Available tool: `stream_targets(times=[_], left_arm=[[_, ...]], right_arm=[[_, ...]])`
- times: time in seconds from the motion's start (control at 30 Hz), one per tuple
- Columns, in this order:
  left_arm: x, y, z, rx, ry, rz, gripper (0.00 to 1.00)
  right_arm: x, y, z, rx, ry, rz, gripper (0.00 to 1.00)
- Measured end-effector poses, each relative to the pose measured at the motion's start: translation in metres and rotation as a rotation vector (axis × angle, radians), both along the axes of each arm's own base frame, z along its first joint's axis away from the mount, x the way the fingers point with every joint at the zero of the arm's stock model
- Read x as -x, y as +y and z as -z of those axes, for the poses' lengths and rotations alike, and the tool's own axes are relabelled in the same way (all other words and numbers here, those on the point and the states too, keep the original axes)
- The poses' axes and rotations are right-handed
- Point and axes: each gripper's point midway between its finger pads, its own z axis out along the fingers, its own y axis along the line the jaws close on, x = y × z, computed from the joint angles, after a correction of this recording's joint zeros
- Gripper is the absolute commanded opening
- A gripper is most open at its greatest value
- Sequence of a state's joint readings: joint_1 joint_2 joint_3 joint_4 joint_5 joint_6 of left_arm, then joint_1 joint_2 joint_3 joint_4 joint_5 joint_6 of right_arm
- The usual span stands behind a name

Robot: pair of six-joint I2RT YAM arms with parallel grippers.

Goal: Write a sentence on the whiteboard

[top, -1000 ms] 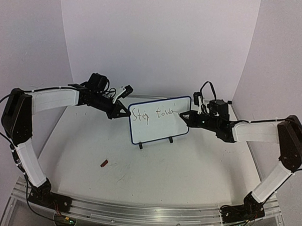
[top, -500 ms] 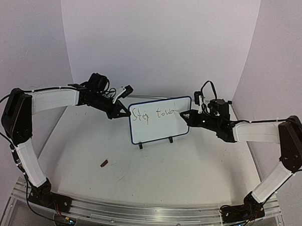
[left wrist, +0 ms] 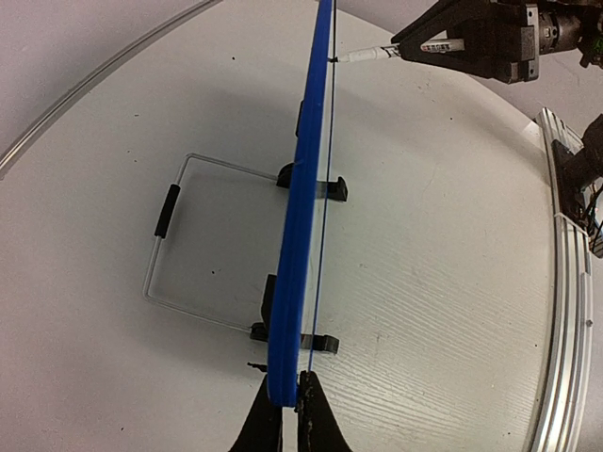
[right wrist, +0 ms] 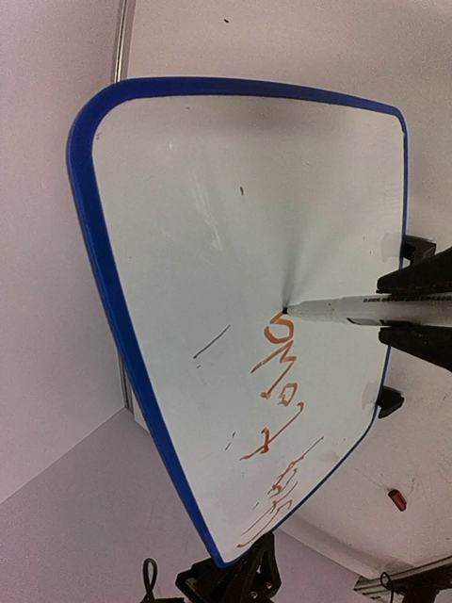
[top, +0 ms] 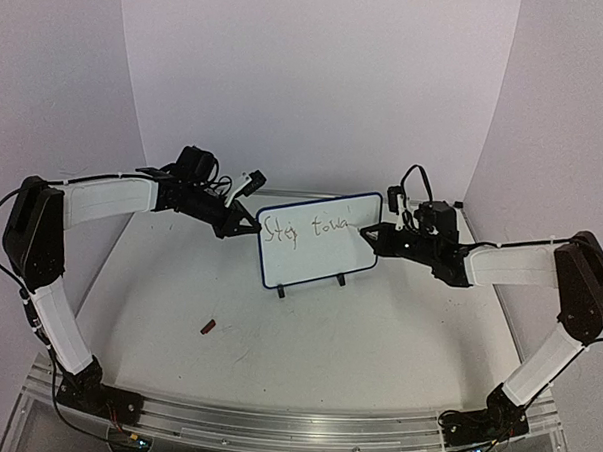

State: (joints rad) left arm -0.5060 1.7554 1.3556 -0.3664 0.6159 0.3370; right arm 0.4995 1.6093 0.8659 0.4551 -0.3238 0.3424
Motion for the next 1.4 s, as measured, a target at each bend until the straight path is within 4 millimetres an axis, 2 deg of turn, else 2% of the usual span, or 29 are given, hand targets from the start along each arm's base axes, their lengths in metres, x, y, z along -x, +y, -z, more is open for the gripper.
stream_targets(times=[0.53,0.9,1.4], left_arm=[[0.000,0.000,0.000,0.000,0.000,0.001,0.00],[0.000,-0.001,-0.001,0.000,-0.004,0.005,0.00],[0.000,-0.002,-0.001,0.000,-0.004,0.005,0.00]], right_arm=[[0.002,-0.009,0.012,0.026,0.016,0.038,0.00],[0.014,-0.009,-0.025,-0.026,-0.054,0.006,0.00],[0.009,-0.009,-0.013,-0.009,-0.030,0.018,0.00]])
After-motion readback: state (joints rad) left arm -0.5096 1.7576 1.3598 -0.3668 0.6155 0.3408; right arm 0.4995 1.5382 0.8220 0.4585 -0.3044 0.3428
